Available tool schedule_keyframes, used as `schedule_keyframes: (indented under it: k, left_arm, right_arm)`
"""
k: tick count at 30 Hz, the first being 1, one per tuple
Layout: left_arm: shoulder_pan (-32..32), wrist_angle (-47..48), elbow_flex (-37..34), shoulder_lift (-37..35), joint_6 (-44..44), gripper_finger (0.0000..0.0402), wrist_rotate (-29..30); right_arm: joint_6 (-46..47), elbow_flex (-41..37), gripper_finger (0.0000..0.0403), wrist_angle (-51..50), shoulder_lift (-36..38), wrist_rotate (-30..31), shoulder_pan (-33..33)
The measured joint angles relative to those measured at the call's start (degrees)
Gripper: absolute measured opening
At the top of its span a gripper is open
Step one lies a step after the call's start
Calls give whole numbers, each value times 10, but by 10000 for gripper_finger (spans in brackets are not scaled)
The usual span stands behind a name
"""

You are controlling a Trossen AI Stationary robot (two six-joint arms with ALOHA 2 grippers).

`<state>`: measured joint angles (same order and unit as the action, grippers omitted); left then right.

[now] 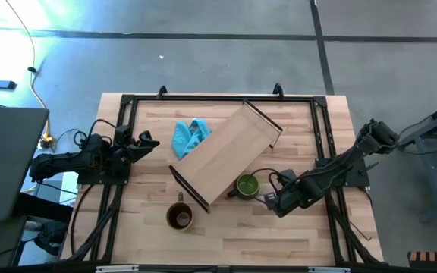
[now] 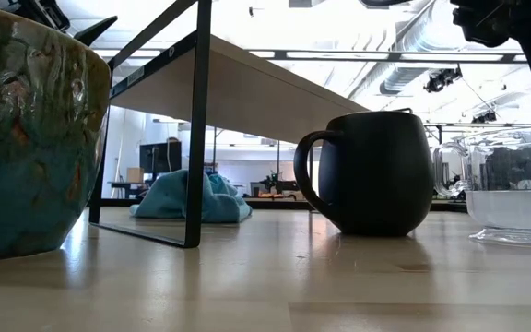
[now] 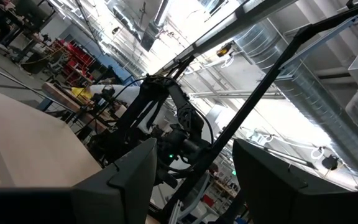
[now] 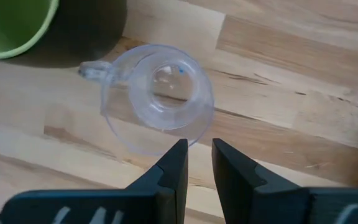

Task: Stack small to large cups/mugs on shelf
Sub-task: Put the transparent mug on the shelf

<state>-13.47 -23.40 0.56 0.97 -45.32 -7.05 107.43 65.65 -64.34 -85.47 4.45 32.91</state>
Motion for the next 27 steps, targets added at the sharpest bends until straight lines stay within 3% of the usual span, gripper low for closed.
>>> schedule_keyframes:
  k: [9,17,27]
  left_arm:
    - [0,0,0,0,0,200,0]
    - [0,0,0,0,0,200,0]
    - [0,0,0,0,0,200,1]
  right_arm:
    - [31,-11,64,-18,0,0,0]
    - [34,-58,64,76,0,8,0]
    - [33,-58,64,49,0,13,-3]
